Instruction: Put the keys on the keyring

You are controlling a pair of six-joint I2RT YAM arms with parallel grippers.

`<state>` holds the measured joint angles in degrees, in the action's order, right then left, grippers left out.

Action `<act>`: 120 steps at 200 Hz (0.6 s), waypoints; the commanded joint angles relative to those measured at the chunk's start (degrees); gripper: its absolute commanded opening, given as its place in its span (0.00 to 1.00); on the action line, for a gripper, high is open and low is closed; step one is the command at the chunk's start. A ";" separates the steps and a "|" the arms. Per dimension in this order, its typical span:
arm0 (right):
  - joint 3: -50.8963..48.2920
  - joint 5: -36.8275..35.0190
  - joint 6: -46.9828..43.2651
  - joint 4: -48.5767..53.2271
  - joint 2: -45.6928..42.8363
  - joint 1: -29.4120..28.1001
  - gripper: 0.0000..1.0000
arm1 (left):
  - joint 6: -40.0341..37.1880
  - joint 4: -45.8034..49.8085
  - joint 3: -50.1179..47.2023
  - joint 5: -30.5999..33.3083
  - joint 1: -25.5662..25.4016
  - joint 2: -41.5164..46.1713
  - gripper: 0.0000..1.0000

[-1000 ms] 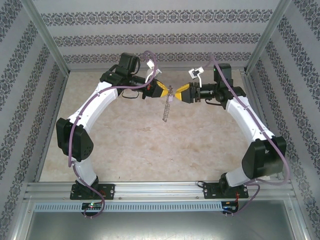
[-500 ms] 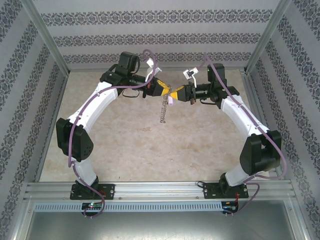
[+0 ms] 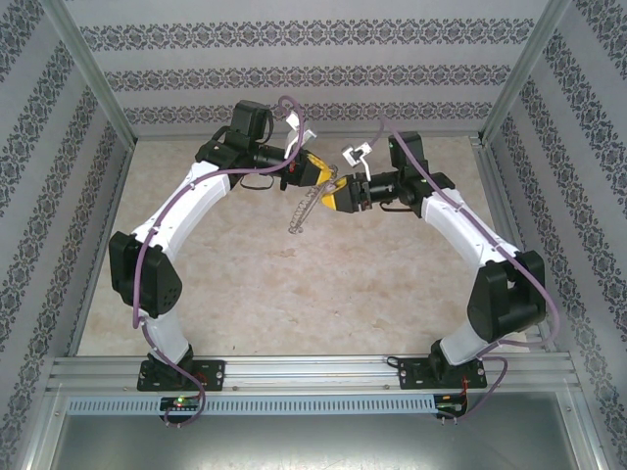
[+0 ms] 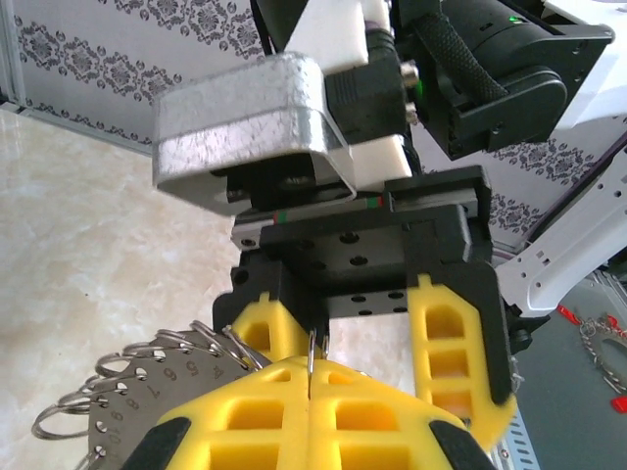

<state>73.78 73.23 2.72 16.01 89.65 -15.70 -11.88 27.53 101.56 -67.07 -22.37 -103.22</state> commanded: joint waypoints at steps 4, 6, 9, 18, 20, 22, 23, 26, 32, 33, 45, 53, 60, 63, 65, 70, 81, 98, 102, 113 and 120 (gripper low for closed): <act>-1.58 1.34 -0.41 -0.82 -5.11 4.31 0.41 | 0.54 -3.60 -0.58 -1.73 0.38 2.98 0.00; -1.61 1.38 -0.43 -0.87 -5.38 4.62 0.41 | 0.61 -3.62 -0.55 -1.72 0.39 2.95 0.00; -1.63 1.39 -0.28 -1.00 -5.83 4.84 0.41 | 0.63 -3.70 -0.57 -1.73 0.34 2.94 0.00; -1.48 1.22 -0.10 -1.23 -6.86 5.61 0.39 | 0.64 -3.80 -0.57 -1.75 0.35 3.02 0.00; -1.41 1.15 -0.07 -1.24 -7.03 5.75 0.39 | 0.68 -3.82 -0.64 -1.75 0.39 3.02 0.00; -1.28 1.17 -0.08 -1.33 -7.18 5.81 0.38 | 0.64 -3.74 -0.65 -1.71 0.35 3.02 0.00; -1.23 1.24 -0.08 -1.33 -7.24 5.88 0.38 | 0.64 -3.72 -0.66 -1.73 0.37 3.02 0.00; -1.00 1.24 0.04 -1.35 -7.41 6.01 0.38 | 0.63 -3.71 -0.66 -1.75 0.38 3.02 0.00; -0.45 0.98 0.10 -1.35 -7.66 6.23 0.38 | 0.59 -3.71 -0.75 -1.68 0.39 3.15 0.00; -0.37 1.01 0.14 -1.34 -7.65 6.22 0.38 | 0.56 -3.71 -0.75 -1.72 0.39 3.18 0.00; 0.92 0.72 0.19 -1.30 -7.64 6.32 0.36 | 0.59 -3.71 -0.88 -1.74 0.32 3.41 0.00; 1.72 0.84 0.82 -1.99 -7.32 6.16 0.35 | 0.55 -3.80 -0.97 -1.61 0.37 3.55 0.00; 2.47 0.99 1.09 -2.30 -6.84 5.93 0.34 | 0.54 -3.86 -1.10 -1.65 0.38 3.68 0.00; 2.77 1.03 1.18 -2.38 -6.61 5.88 0.34 | 0.54 -3.88 -1.17 -1.64 0.38 3.72 0.00; 2.99 1.01 1.18 -2.43 -6.51 5.69 0.33 | 0.54 -3.89 -1.18 -1.63 0.37 3.73 0.00; 3.50 0.84 1.10 -2.49 -6.24 5.42 0.33 | 0.54 -3.89 -1.21 -1.69 0.39 3.77 0.00; 4.45 0.57 1.14 -2.61 -5.43 4.84 0.33 | 0.63 -3.89 -1.19 -1.74 0.37 3.64 0.00; 5.47 0.28 1.46 -2.89 -4.38 4.00 0.33 | 0.83 -3.97 -1.25 -1.77 0.33 3.68 0.00; 5.65 0.13 1.42 -2.98 -4.12 3.77 0.33 | 0.81 -4.05 -1.25 -1.83 0.32 3.64 0.00; 6.06 -0.24 1.58 -3.36 -3.56 3.25 0.33 | 0.89 -4.02 -1.19 -1.83 0.37 3.64 0.00; 6.32 -0.41 1.68 -3.44 -3.28 3.01 0.33 | 0.90 -3.97 -1.19 -1.91 0.38 3.73 0.00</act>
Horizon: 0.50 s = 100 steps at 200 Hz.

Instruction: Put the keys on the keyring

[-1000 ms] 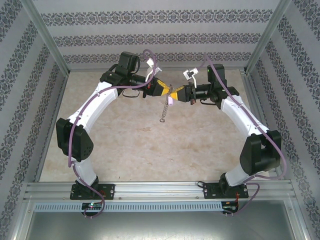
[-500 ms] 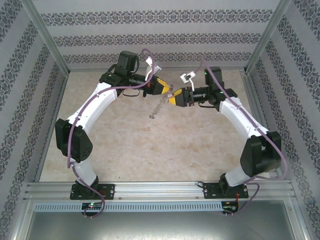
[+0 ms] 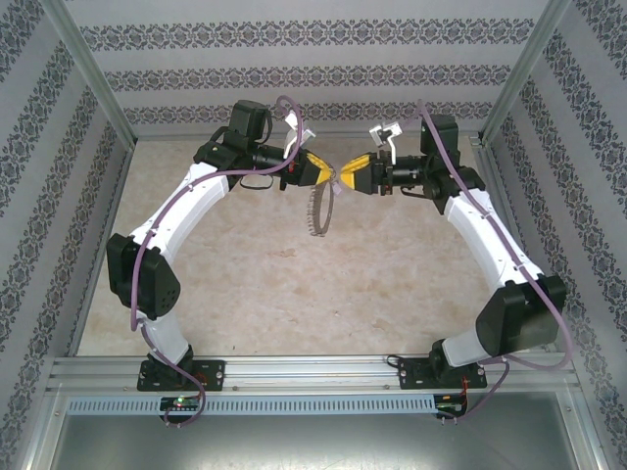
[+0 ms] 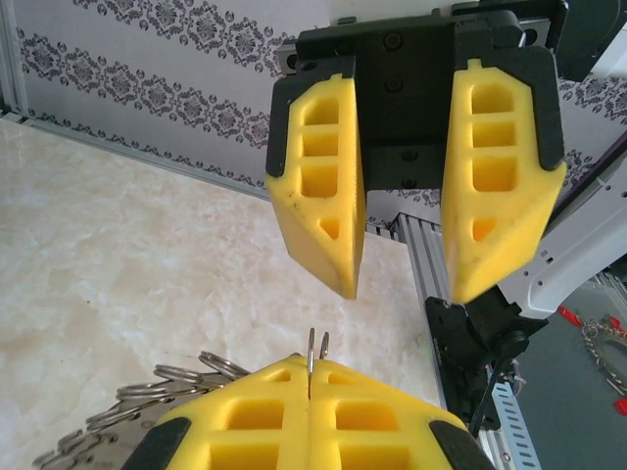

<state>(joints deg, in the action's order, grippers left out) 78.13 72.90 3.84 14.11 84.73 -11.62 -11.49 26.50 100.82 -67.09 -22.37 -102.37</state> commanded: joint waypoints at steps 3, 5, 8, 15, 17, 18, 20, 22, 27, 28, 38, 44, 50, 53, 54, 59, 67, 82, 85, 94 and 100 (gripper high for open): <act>2.02 -0.13 0.69 -1.71 1.90 -1.24 0.33 | 0.46 -2.95 -0.51 -1.88 0.36 2.87 0.00; 2.07 -0.17 0.71 -1.75 1.92 -1.23 0.33 | 0.51 -2.95 -0.46 -1.83 0.37 2.85 0.00; 2.15 -0.18 0.83 -1.92 2.04 -1.34 0.33 | 0.50 -2.90 -0.54 -1.90 0.34 2.87 0.00; 2.38 -0.28 1.15 -2.46 2.47 -1.47 0.33 | 0.53 -2.92 -0.58 -1.88 0.33 3.00 0.00; 2.43 -0.25 1.21 -2.53 2.51 -1.52 0.33 | 0.53 -2.90 -0.54 -1.88 0.31 2.97 0.00; 2.45 -0.23 1.32 -2.56 2.53 -1.54 0.33 | 0.47 -2.92 -0.58 -1.89 0.31 2.97 0.00; 2.51 -0.27 1.34 -2.65 2.72 -1.60 0.33 | 0.47 -2.94 -0.61 -1.88 0.35 2.96 0.00; 2.59 -0.30 1.46 -2.76 2.79 -1.64 0.33 | 0.49 -2.95 -0.62 -1.88 0.37 3.01 0.00; 2.71 -0.30 1.52 -2.81 2.94 -1.73 0.33 | 0.42 -2.95 -0.62 -1.90 0.33 2.96 0.00; 2.72 -0.30 1.57 -2.88 2.96 -1.73 0.33 | 0.41 -2.95 -0.62 -1.86 0.36 3.00 0.00; 2.90 -0.48 1.58 -2.98 3.37 -1.85 0.33 | 0.46 -2.95 -0.71 -1.93 0.37 3.05 0.00; 2.98 -0.57 1.61 -3.13 3.50 -1.83 0.33 | 0.39 -2.86 -0.71 -1.97 0.38 3.05 0.00; 3.04 -0.57 1.79 -3.29 3.60 -1.87 0.31 | 0.32 -2.86 -0.85 -1.96 0.36 3.16 0.00; 3.08 -0.57 1.87 -3.32 3.69 -1.91 0.31 | 0.26 -2.83 -0.85 -1.99 0.32 3.15 0.00; 3.08 -0.57 1.87 -3.35 3.73 -1.92 0.31 | 0.25 -2.84 -0.86 -1.99 0.31 3.15 0.00; 3.08 -0.57 1.88 -3.45 3.79 -1.90 0.30 | 0.25 -2.78 -0.88 -1.89 0.35 3.09 0.00; 3.16 -0.66 2.10 -3.55 3.87 -1.85 0.30 | 0.24 -2.85 -0.97 -1.92 0.35 3.23 0.00; 3.24 -0.80 2.24 -3.91 4.16 -1.95 0.31 | 0.15 -2.84 -1.06 -1.92 0.36 3.34 0.00; 3.21 -0.83 2.23 -3.90 4.20 -1.89 0.32 | 0.14 -2.86 -1.04 -1.98 0.33 3.44 0.00; 3.09 -1.24 2.13 -3.91 4.14 -1.83 0.34 | 0.15 -2.84 -1.13 -1.96 0.38 3.45 0.00; 3.08 -1.36 2.15 -3.87 4.27 -1.77 0.35 | 0.06 -2.78 -1.15 -1.99 0.34 3.49 0.00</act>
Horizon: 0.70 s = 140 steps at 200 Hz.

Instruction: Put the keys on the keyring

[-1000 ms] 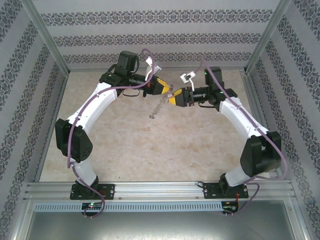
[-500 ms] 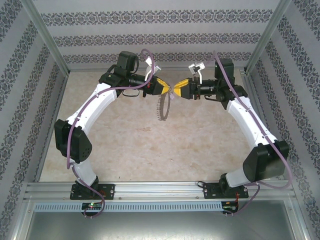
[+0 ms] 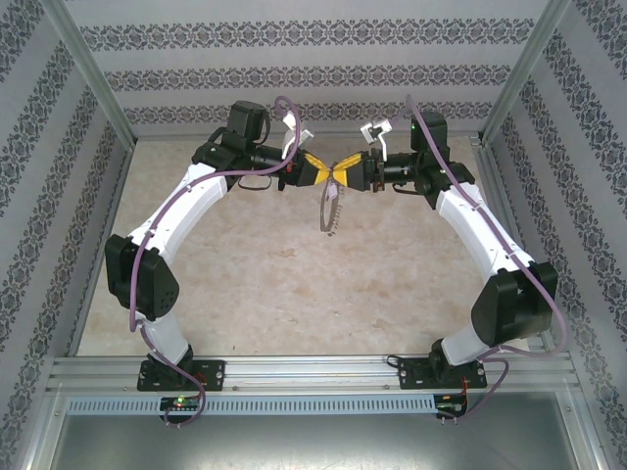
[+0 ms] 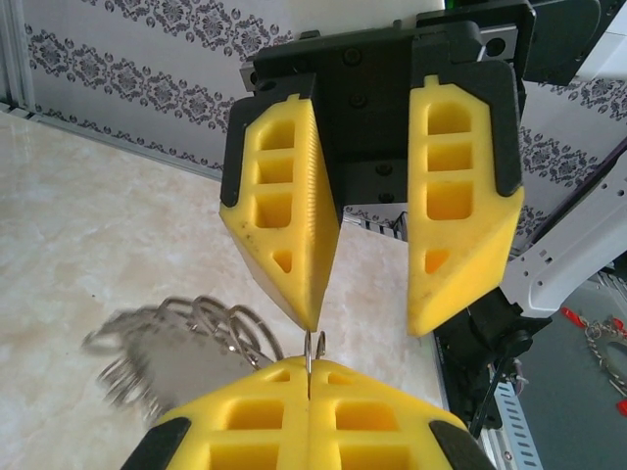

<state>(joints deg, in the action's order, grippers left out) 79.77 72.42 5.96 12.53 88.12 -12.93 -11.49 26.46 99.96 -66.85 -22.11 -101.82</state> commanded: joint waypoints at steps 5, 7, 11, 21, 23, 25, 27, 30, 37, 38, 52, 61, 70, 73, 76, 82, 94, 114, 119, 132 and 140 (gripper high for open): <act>1.44 -0.96 0.07 -2.26 0.92 -0.44 0.36 | 0.06 -2.73 -0.29 -2.24 0.05 2.94 0.00; 1.44 -0.97 0.10 -2.25 0.98 -0.43 0.36 | 0.06 -2.73 -0.29 -2.26 0.07 2.94 0.00; 1.44 -1.03 0.09 -2.32 1.03 -0.35 0.36 | 0.06 -2.73 -0.32 -2.15 0.06 2.94 0.00; 1.38 -1.46 -0.23 -2.03 1.13 -0.29 0.37 | 0.07 -2.73 -0.29 -2.10 0.13 2.94 0.00; 1.36 -1.49 -0.24 -2.04 1.15 -0.26 0.37 | 0.06 -2.73 -0.29 -2.07 0.11 2.94 0.00; 1.29 -1.49 -0.20 -2.11 1.11 -0.15 0.37 | 0.06 -2.68 -0.29 -2.04 0.09 2.94 0.00; 1.23 -1.45 -0.17 -2.08 1.14 -0.14 0.37 | -0.01 -2.69 -0.34 -2.05 0.12 2.99 0.00; 1.23 -1.41 -0.02 -2.25 1.11 -0.01 0.37 | 0.00 -2.72 -0.30 -2.03 0.10 3.01 0.00; 1.09 -1.35 0.31 -2.73 1.10 -0.02 0.37 | 0.11 -2.80 -0.31 -2.03 0.11 2.99 0.00; 1.09 -1.34 0.34 -2.76 1.10 -0.05 0.37 | 0.13 -2.81 -0.34 -2.00 0.08 3.01 0.00; 1.33 -1.01 0.60 -2.79 1.40 -0.14 0.37 | 0.15 -2.99 -0.30 -2.02 0.12 3.05 0.00; 1.31 -0.96 0.50 -2.79 1.37 -0.25 0.36 | 0.17 -3.08 -0.28 -2.02 0.11 3.03 0.00; 1.27 -0.88 0.48 -2.79 1.44 -0.32 0.35 | 0.19 -3.08 -0.29 -1.99 0.11 3.03 0.00; 1.27 -0.92 0.54 -2.79 1.42 -0.34 0.35 | 0.22 -3.03 -0.29 -2.03 0.07 3.01 0.00; 1.27 -0.96 0.51 -2.76 1.41 -0.33 0.35 | 0.16 -3.00 -0.29 -2.01 0.12 3.01 0.00; 1.20 -0.97 0.50 -2.74 1.41 -0.37 0.34 | 0.09 -2.91 -0.37 -2.03 0.05 2.99 0.00; 1.33 -1.01 0.50 -2.72 1.45 -0.50 0.33 | 0.07 -3.03 -0.46 -2.06 0.14 2.93 0.00; 1.75 -1.12 0.60 -2.78 1.61 -0.77 0.31 | 0.28 -3.08 -0.38 -2.08 0.13 2.86 0.00; 1.92 -1.19 0.69 -2.78 1.70 -0.86 0.31 | 0.26 -3.08 -0.41 -2.10 0.07 2.88 0.00; 2.40 -1.09 0.68 -2.58 2.04 -1.10 0.30 | 0.24 -3.08 -0.47 -2.03 0.11 2.93 0.00; 2.63 -1.20 0.64 -2.52 2.14 -1.20 0.27 | 0.24 -3.08 -0.45 -1.98 0.05 2.94 0.00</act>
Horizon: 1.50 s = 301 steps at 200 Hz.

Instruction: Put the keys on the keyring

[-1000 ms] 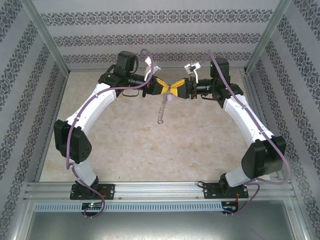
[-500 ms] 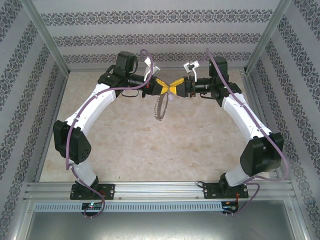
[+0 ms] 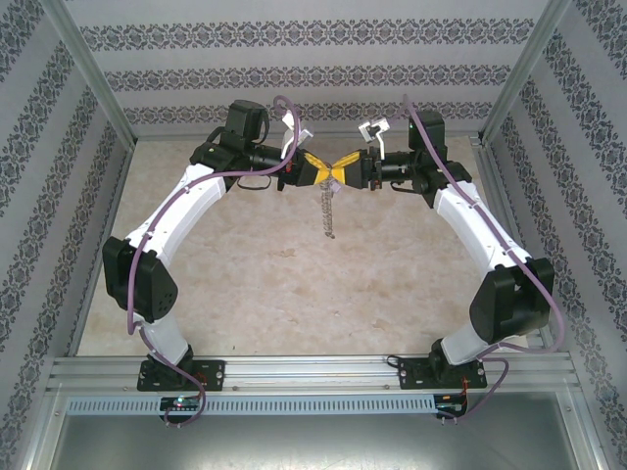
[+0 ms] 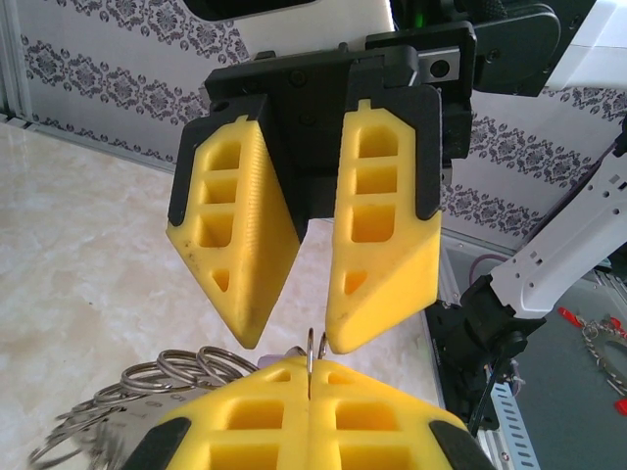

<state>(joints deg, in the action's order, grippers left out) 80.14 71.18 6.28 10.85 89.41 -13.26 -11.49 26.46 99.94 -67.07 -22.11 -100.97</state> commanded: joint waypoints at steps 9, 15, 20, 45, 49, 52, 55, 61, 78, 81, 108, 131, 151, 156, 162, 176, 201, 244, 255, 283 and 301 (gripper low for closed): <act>2.39 -0.13 0.28 -0.84 0.99 -0.88 0.26 | 0.25 -3.12 -0.45 -1.83 0.09 2.09 0.00; 2.48 -0.08 0.32 -0.88 1.03 -0.89 0.26 | 0.24 -3.08 -0.45 -1.84 0.10 2.14 0.00; 2.61 -0.12 0.39 -0.86 1.08 -0.96 0.25 | 0.28 -3.07 -0.45 -1.83 0.09 2.11 0.00; 3.18 0.07 0.17 -0.46 1.41 -1.00 0.08 | 0.24 -3.08 -0.45 -1.76 0.10 2.09 0.00; 3.26 0.10 0.01 -0.28 1.34 -1.02 0.03 | 0.33 -3.04 -0.40 -1.76 0.07 2.07 0.00; 3.31 0.15 -0.16 -0.11 1.31 -1.06 0.00 | 0.37 -3.07 -0.44 -1.75 0.06 2.09 0.00; 3.35 0.11 -0.37 0.11 1.32 -1.03 0.00 | 0.37 -3.09 -0.37 -1.75 0.09 2.09 0.00; 3.61 0.15 -1.07 0.92 1.39 -0.96 0.00 | 0.48 -3.08 -0.28 -1.62 0.06 2.09 0.00; 5.57 -0.97 -4.60 6.13 1.82 -0.71 0.00 | 0.57 -2.06 0.21 0.53 0.16 2.00 0.07; 6.09 -1.15 -5.47 7.42 1.96 -0.69 0.00 | 0.24 -1.50 0.37 0.84 0.20 2.00 0.09; 14.10 -4.58 -17.82 24.83 4.15 -0.39 0.00 | -4.50 5.64 3.58 2.72 1.22 2.09 0.30; 23.20 -7.36 -27.84 40.41 7.17 -0.40 0.00 | -8.92 13.11 7.67 2.82 3.02 1.80 0.35; 31.64 -10.30 -35.06 52.52 10.64 -0.98 0.00 | -12.03 18.93 12.00 2.39 4.14 0.60 0.38; 33.84 -11.57 -36.38 55.11 11.58 -1.26 0.00 | -12.75 20.35 13.30 2.31 4.25 0.28 0.38; 36.30 -13.18 -37.73 57.87 12.70 -1.56 0.00 | -13.67 22.04 14.75 2.21 4.41 -0.36 0.39; 41.34 -16.69 -40.07 62.88 15.20 -2.44 0.00 | -15.41 25.56 17.74 2.47 4.52 -1.85 0.39; 51.04 -19.96 -43.15 70.43 19.68 -4.03 0.00 | -16.70 28.46 20.11 2.18 4.43 -3.62 0.38; 62.23 -22.31 -46.22 78.42 25.05 -5.63 0.00 | -17.52 30.23 19.61 -0.31 4.41 -4.59 0.35; 62.60 -22.21 -46.36 78.62 25.29 -5.88 0.00 | -17.52 30.19 19.27 -1.14 4.37 -4.76 0.34; 62.42 -21.15 -46.30 77.94 25.35 -6.75 0.00 | -17.50 29.85 18.62 -2.74 4.25 -5.26 0.33; 62.55 -20.76 -45.85 76.98 25.51 -7.20 0.00 | -17.46 29.96 18.62 -3.66 3.84 -5.83 0.33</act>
<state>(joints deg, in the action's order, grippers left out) 140.86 48.86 -38.22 86.94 114.52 -19.40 -27.07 54.59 118.85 -67.16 -17.91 -106.08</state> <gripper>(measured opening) 0.049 0.334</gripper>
